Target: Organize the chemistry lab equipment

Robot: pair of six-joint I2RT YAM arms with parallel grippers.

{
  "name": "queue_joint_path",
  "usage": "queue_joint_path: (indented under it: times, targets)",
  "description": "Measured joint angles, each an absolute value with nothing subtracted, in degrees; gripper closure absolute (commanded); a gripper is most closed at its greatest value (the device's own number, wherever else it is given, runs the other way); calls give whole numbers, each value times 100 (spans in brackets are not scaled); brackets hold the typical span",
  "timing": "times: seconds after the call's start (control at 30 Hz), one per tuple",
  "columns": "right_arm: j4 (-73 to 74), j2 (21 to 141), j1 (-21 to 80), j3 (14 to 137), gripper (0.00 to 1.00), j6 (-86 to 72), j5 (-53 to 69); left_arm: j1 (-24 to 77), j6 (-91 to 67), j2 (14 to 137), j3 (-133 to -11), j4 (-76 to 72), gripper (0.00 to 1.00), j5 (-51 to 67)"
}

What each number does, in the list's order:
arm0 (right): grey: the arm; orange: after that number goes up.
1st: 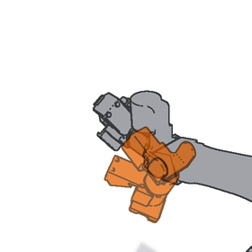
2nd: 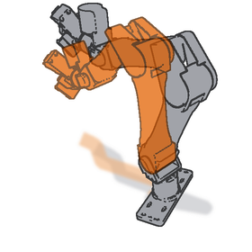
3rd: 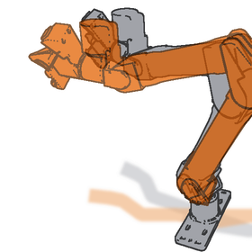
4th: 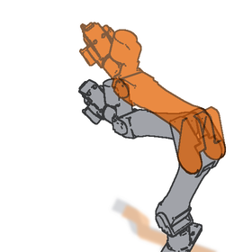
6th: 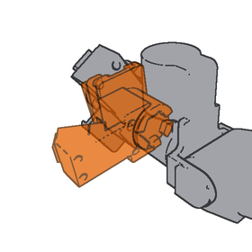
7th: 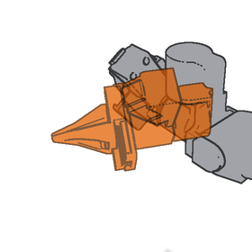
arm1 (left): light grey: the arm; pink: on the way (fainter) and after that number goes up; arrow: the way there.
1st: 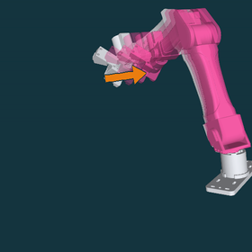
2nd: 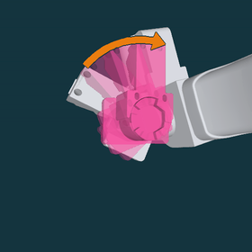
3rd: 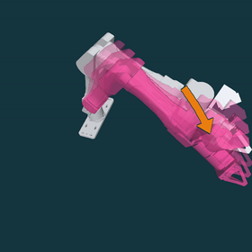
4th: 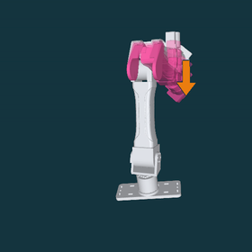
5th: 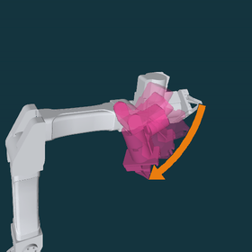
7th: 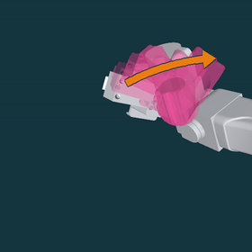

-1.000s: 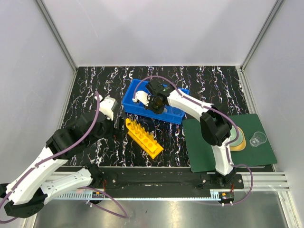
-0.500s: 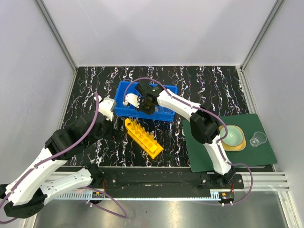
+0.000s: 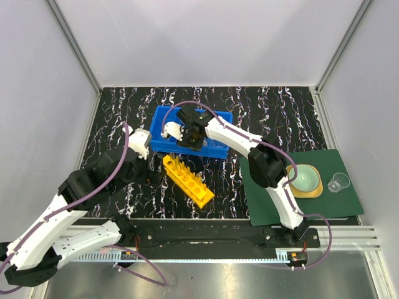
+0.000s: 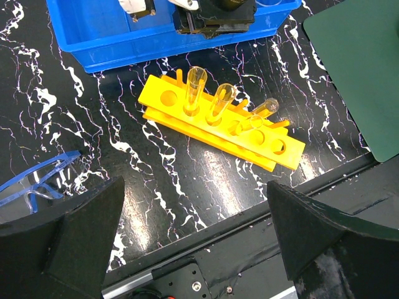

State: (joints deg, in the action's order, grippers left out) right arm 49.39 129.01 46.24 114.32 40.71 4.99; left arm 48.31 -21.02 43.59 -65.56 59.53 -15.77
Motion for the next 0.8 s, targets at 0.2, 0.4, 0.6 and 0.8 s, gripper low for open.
queue_joint_path:
  times: [0.2, 0.4, 0.6, 0.8]
  targets:
    - [4941, 12895, 4624, 11432, 52, 4047, 504, 4831, -2102, 4386, -6556, 5955, 1, -1584]
    - [4982, 12639, 4624, 11445, 41, 3942, 499, 4831, -2099, 4528, -6737, 6047, 1, -1636]
    - [4941, 11817, 4624, 11583, 28, 3607, 126, 4829, -2097, 4895, -7376, 6370, 1, -1977]
    - [4816, 10676, 4624, 11664, 0, 2980, -812, 4829, -1966, 5349, -7861, 6794, 1, -2652]
